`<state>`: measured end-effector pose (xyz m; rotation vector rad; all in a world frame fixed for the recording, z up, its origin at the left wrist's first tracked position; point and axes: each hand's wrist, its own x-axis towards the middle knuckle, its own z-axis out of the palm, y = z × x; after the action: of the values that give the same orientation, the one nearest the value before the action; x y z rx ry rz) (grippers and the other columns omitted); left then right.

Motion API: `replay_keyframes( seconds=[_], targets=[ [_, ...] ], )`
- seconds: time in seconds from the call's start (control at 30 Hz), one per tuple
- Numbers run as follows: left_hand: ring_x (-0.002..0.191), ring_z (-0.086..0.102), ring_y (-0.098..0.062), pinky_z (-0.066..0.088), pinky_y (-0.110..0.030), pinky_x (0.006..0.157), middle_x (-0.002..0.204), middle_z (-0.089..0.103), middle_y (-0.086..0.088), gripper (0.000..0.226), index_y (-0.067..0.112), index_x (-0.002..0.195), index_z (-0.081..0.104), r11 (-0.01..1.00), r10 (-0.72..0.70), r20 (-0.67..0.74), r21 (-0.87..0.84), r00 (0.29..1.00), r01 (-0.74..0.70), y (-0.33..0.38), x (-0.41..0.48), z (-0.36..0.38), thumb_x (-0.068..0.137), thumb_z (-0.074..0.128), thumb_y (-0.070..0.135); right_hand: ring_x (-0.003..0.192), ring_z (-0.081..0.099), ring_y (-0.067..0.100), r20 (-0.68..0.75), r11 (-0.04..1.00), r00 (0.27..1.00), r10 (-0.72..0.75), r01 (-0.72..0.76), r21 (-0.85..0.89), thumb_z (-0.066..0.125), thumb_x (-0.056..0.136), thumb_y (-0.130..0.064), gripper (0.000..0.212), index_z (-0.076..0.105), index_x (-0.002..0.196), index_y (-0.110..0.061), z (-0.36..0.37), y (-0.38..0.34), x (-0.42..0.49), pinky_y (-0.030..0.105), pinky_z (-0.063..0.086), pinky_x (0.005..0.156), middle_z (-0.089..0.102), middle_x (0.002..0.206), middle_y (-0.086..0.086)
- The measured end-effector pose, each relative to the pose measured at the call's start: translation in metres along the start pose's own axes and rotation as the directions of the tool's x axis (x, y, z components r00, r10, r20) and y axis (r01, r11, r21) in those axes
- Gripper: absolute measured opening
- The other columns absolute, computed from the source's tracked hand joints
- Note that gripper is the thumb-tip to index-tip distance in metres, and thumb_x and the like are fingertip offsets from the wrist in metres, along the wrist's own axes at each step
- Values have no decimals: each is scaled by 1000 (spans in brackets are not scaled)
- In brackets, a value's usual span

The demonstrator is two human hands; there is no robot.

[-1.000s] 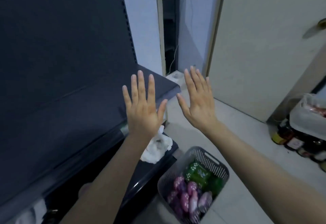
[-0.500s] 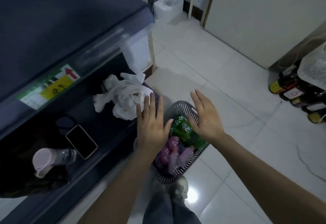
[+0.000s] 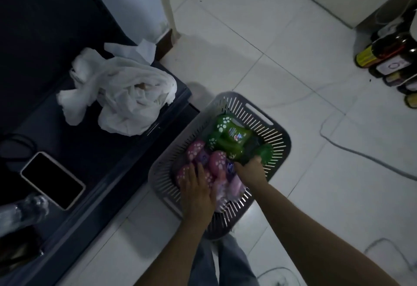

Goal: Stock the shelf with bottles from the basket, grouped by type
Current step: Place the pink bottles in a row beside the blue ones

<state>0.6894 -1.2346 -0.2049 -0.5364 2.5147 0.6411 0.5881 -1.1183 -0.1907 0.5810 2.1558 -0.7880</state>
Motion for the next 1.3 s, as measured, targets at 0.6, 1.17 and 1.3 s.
replay_keyframes(
  seconds=[0.6,1.17,1.3],
  targets=[
    [96,65,-26,50,-30,79,106,67,-11,56,2,105,59,533,-555,438,-466,708,706,18,20,84,70,78,41,124,42,39,-49,943,946,320,-314,107,37,98,-20,45,22,134,3,64,38,47,34,40,94,39,136,28],
    [98,60,-25,53,-29,62,120,58,-10,72,14,132,43,520,-394,441,-616,806,592,-25,49,36,71,79,27,121,48,35,89,919,960,266,-280,277,71,79,-39,84,30,137,5,61,41,56,33,43,87,45,134,22],
    [97,63,-24,54,-34,75,111,64,-9,70,16,126,51,358,-284,475,-753,833,552,-30,41,16,64,82,14,116,52,34,83,893,967,239,-253,372,75,74,-38,85,34,137,2,61,42,41,34,46,88,49,130,20]
  ],
)
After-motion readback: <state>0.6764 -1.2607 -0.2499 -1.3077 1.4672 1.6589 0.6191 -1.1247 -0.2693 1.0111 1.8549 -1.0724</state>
